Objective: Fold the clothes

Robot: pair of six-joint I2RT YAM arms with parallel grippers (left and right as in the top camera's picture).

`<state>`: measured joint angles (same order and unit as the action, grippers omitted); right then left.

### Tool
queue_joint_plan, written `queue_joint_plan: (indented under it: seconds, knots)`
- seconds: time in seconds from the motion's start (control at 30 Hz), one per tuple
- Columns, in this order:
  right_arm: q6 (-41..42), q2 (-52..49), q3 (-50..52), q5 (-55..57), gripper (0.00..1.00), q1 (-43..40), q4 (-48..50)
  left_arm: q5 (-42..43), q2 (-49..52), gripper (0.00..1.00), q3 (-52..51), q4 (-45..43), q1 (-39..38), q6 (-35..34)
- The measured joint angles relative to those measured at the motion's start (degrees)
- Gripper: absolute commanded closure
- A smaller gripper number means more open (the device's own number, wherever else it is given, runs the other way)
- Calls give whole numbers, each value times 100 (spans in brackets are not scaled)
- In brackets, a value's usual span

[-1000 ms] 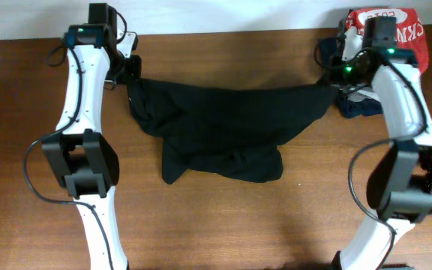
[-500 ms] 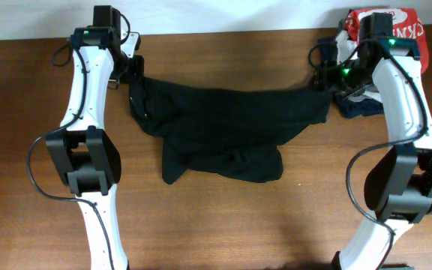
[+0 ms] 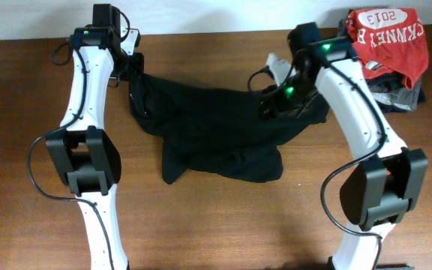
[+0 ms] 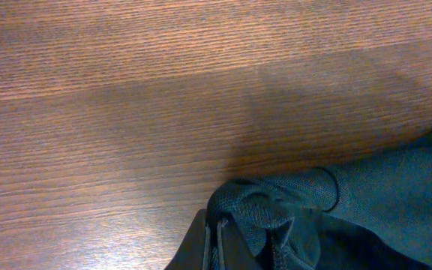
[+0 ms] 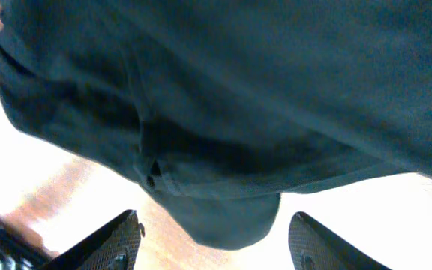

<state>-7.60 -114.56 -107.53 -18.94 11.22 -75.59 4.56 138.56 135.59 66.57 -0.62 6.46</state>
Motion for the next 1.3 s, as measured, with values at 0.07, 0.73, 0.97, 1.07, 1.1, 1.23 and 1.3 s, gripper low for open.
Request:
queue_joint_plan:
  seconds: [0.07, 0.73, 0.97, 1.07, 1.1, 1.23, 1.3]
  knots:
    - [-4, 0, 195, 39, 32, 144, 52, -2, 0, 99, 0, -2, 0, 2]
    - [-15, -2, 2387, 420, 46, 1438, 1950, -2, 0, 99, 0, -109, 4, 0]
    - [17, 0, 2546, 872, 80, 1438, 2420, -2, 0, 99, 0, -107, 4, 2]
    - [57, 0, 2540, 1010, 96, 1419, 2415, -2, 0, 99, 0, -103, 4, 2]
    - [90, -2, 2531, 1025, 96, 1410, 2393, -2, 0, 99, 0, -103, 4, 2]
    - [144, -2, 2232, 1073, 96, 1303, 1996, 0, 0, 99, 9, -7, 7, 2]
    - [157, 0, 1904, 1099, 96, 1211, 1733, 0, 0, 99, 46, 201, 11, 2]
